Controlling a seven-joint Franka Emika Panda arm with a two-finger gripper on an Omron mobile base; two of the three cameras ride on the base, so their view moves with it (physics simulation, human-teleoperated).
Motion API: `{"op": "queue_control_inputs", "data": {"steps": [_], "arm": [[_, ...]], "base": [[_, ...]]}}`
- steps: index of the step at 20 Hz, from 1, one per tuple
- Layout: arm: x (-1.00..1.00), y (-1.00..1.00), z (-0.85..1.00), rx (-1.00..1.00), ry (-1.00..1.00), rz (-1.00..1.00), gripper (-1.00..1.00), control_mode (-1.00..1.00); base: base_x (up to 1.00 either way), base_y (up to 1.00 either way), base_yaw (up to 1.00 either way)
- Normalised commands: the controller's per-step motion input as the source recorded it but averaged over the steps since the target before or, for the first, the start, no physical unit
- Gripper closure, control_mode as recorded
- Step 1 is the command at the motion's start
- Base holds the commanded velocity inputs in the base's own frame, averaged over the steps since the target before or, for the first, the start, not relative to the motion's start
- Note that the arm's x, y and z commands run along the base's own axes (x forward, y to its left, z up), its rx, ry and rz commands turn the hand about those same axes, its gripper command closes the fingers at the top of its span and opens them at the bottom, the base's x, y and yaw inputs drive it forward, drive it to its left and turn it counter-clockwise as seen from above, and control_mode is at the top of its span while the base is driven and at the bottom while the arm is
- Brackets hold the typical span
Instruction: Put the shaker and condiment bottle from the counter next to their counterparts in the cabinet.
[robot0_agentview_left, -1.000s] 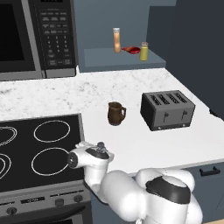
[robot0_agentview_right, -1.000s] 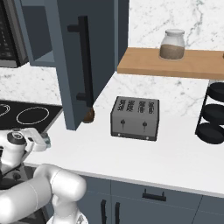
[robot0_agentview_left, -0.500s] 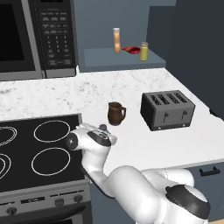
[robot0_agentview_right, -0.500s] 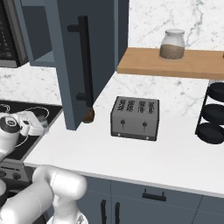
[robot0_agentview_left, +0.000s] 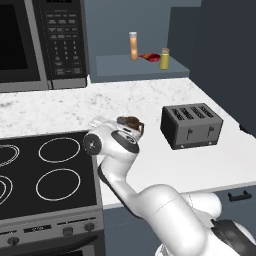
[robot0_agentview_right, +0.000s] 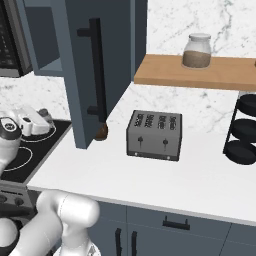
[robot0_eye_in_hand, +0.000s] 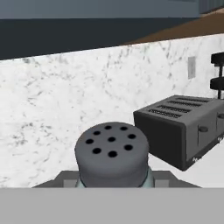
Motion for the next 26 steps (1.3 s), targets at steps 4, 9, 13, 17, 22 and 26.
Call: {"op": "queue_control_inputs", "data": {"steps": [4,9,13,17,22,26], "arm": [[-0.21,-0.13,1.0,-0.03,-0.27,0.11,1.0,-1.0],[-0.15,-0.32,0.99,0.0,-0.17,0.03,1.0,-1.0],[-0.03,-0.38,0.92,0.01,-0.01,0.0,1.0,-1.0],[-0.03,-0.33,0.98,0.02,0.0,0.0,1.0,-1.0],[-0.2,-0.26,0.88,0.01,0.0,0.0,1.0,-1.0],[-0.1,0.03,0.02,-0.03,0.0,0.0,1.0,-1.0]], "base": [[0.0,0.0,0.0],[0.0,0.0,0.0],[0.0,0.0,0.0],[0.0,0.0,0.0],[0.0,0.0,0.0],[0.0,0.0,0.0]]}}
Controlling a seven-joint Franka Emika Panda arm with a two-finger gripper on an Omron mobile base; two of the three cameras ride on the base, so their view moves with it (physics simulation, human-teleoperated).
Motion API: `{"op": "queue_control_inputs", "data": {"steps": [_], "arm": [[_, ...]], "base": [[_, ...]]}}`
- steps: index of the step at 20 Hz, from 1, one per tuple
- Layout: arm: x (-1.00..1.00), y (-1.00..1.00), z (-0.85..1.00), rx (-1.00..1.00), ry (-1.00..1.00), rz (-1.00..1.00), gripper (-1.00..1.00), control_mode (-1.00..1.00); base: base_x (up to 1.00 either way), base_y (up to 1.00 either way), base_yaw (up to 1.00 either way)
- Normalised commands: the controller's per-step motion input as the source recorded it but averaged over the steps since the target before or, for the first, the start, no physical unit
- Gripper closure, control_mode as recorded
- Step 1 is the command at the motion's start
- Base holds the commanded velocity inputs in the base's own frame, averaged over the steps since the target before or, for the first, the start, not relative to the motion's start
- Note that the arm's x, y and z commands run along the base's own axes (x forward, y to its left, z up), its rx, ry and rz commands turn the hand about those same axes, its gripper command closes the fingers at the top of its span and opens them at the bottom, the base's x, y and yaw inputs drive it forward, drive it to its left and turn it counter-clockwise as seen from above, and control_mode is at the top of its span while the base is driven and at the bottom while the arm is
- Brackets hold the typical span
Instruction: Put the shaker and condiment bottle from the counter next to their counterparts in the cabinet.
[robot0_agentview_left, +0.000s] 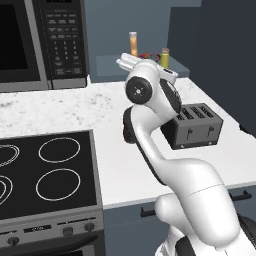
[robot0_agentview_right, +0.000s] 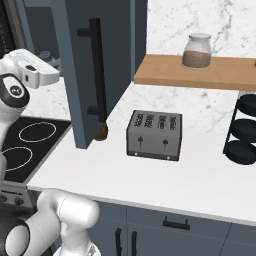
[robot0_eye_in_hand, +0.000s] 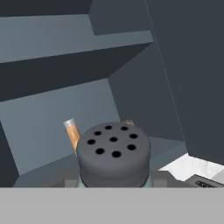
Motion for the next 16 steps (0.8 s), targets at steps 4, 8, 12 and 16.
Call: {"op": "queue_control_inputs", "data": {"steps": [4,8,12,16], "arm": [[0.09,-0.38,0.15,0.0,0.0,0.0,1.0,-1.0],[0.11,-0.51,0.17,0.0,0.0,0.0,1.0,-1.0],[0.08,-0.32,0.06,-0.01,0.03,0.01,1.0,-1.0],[0.11,0.02,-0.17,-0.1,0.12,0.0,1.0,-1.0]], "base": [[0.0,0.0,0.0],[0.0,0.0,0.0],[0.0,0.0,0.0],[0.0,0.0,0.0]]}}
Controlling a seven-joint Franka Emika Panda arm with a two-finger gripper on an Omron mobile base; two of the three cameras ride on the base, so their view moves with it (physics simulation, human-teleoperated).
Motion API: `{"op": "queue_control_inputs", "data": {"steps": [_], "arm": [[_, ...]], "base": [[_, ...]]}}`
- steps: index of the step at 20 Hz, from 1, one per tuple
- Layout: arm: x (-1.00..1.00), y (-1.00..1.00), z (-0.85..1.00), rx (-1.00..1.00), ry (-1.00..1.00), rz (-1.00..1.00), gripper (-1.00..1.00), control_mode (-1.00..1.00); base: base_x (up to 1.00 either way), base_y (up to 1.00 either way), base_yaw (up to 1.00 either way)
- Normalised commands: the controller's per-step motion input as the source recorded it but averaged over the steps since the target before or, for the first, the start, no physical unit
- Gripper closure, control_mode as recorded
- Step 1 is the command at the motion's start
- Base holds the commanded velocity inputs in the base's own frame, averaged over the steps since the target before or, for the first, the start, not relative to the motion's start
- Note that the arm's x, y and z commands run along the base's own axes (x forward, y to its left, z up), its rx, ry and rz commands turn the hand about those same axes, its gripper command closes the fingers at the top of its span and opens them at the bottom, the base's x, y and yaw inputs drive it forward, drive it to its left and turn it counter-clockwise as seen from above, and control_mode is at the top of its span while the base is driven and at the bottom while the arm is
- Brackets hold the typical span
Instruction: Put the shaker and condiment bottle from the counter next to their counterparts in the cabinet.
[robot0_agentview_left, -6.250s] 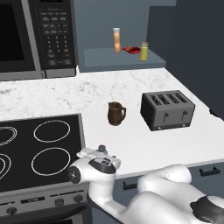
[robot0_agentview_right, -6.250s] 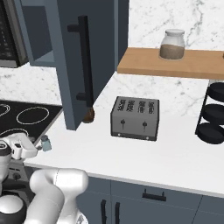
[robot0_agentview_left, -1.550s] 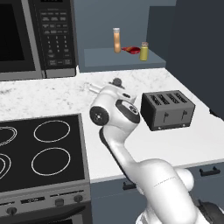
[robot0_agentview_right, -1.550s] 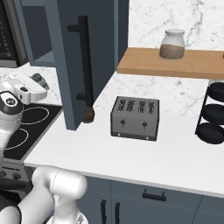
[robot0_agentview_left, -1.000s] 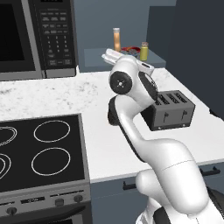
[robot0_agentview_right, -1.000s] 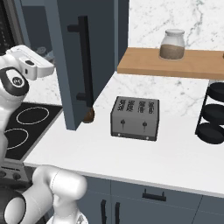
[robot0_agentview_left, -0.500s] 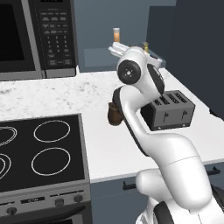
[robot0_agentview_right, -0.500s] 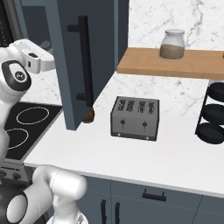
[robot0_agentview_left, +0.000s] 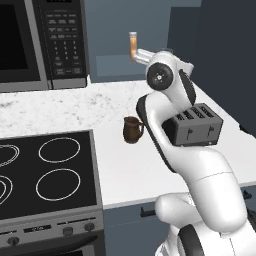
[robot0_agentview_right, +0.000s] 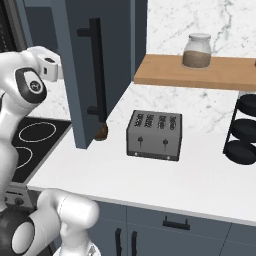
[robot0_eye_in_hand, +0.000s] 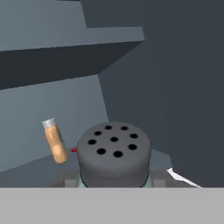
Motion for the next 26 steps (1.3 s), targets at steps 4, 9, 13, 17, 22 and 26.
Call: {"op": "queue_control_inputs", "data": {"steps": [4,9,13,17,22,26], "arm": [[0.28,-0.02,0.03,0.0,0.15,0.0,1.0,-1.0],[0.24,-0.19,0.02,0.0,0.09,0.0,1.0,-1.0],[0.18,-0.2,0.0,0.0,0.02,0.0,1.0,-1.0],[0.26,-0.06,-0.06,-0.01,0.02,0.0,1.0,-1.0],[0.4,0.0,-0.07,-0.03,0.08,0.0,1.0,-1.0],[0.29,0.0,-0.09,-0.02,0.07,0.0,1.0,-1.0]], "base": [[0.0,0.0,0.0],[0.0,0.0,0.0],[0.0,0.0,0.0],[0.0,0.0,0.0],[0.0,0.0,0.0],[0.0,0.0,0.0]]}}
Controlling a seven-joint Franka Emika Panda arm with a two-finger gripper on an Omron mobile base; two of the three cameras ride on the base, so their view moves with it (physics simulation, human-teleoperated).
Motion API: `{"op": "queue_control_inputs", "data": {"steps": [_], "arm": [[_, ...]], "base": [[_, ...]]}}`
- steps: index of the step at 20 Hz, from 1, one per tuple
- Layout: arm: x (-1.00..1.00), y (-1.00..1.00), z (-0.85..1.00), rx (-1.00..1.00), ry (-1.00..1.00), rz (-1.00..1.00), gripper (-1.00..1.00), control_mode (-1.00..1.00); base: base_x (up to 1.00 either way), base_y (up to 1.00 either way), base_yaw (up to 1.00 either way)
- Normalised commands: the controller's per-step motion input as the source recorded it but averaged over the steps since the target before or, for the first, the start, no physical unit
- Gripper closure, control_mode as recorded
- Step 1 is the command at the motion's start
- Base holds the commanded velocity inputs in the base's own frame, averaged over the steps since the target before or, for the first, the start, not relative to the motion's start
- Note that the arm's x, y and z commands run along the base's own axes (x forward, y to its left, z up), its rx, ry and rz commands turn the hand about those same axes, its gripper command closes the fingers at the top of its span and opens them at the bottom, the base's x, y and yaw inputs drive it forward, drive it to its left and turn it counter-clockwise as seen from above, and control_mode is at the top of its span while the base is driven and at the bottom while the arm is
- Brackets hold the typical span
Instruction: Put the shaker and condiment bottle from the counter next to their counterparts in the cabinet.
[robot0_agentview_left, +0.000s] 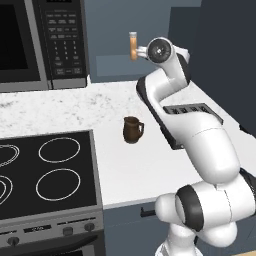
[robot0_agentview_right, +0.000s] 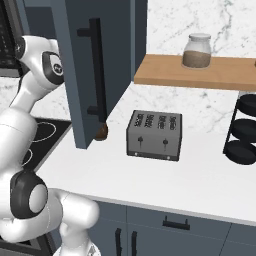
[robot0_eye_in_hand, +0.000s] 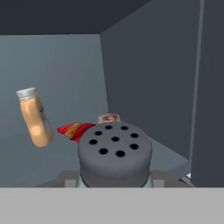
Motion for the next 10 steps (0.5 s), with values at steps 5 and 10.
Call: {"op": "queue_control_inputs", "data": {"steps": [5,10], "arm": [[0.11,0.06,-0.11,-0.04,0.03,0.0,1.0,-1.0],[0.02,0.06,-0.18,-0.04,0.0,0.0,1.0,-1.0]], "base": [[0.0,0.0,0.0],[0.0,0.0,0.0]]}}
